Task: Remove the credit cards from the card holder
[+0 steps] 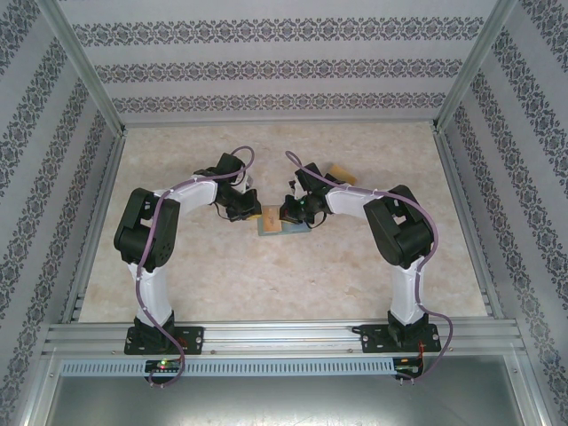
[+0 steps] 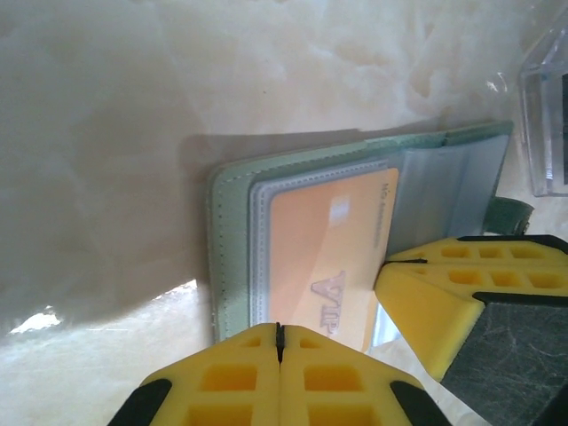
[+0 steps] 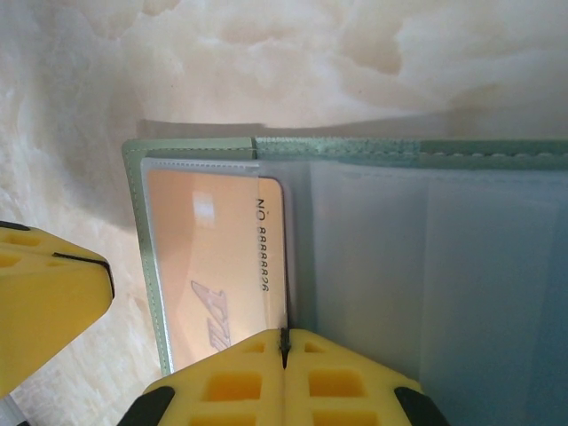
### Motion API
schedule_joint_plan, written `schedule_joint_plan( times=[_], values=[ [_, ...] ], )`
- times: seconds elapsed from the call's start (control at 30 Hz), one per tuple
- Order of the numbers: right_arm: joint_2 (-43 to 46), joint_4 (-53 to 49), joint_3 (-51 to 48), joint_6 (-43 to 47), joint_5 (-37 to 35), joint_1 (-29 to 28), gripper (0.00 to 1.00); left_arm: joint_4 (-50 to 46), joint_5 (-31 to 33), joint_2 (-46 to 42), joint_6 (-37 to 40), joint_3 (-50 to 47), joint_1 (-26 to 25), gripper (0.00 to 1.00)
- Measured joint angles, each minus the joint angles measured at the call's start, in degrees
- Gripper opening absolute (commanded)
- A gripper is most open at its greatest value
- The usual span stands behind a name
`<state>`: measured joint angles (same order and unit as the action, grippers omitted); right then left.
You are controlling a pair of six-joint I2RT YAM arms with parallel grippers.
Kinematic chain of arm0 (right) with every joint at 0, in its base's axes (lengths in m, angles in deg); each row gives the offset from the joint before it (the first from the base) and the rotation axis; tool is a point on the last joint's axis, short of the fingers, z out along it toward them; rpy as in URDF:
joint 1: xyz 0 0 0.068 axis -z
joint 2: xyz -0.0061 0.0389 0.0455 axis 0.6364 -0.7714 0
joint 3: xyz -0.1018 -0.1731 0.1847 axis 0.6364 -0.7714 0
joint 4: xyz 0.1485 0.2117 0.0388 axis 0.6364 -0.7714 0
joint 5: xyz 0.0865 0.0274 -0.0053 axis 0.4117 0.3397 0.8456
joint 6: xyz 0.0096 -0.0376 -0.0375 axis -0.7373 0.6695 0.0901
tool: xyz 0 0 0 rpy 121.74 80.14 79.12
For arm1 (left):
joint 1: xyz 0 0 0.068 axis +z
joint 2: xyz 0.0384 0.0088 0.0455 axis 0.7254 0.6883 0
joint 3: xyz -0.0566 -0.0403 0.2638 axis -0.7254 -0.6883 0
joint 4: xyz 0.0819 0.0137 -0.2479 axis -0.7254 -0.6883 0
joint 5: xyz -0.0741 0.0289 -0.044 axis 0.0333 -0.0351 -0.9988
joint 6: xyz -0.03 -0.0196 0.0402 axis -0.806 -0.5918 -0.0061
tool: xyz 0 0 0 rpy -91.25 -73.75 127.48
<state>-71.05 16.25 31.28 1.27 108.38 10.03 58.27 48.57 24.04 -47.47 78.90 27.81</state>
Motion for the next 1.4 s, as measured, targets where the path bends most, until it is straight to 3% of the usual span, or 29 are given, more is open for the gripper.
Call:
schedule_joint_plan(
  times=[0.93, 1.13, 1.4],
  values=[
    [2.1, -1.1, -1.2, 1.7, -1.7, 0.9, 0.0, 0.4, 1.0, 3.1, 0.7, 0.2, -0.1, 0.03],
    [2.1, -1.1, -1.2, 2.0, -1.7, 0.9, 0.17, -0.8, 1.4, 3.1, 0.8, 1.0, -0.1, 0.09],
    [2.0, -1.1, -1.2, 1.9, -0.5, 0.9, 0.26, -0.7, 0.6, 0.1, 0.7, 1.3, -0.2, 0.1]
  ],
)
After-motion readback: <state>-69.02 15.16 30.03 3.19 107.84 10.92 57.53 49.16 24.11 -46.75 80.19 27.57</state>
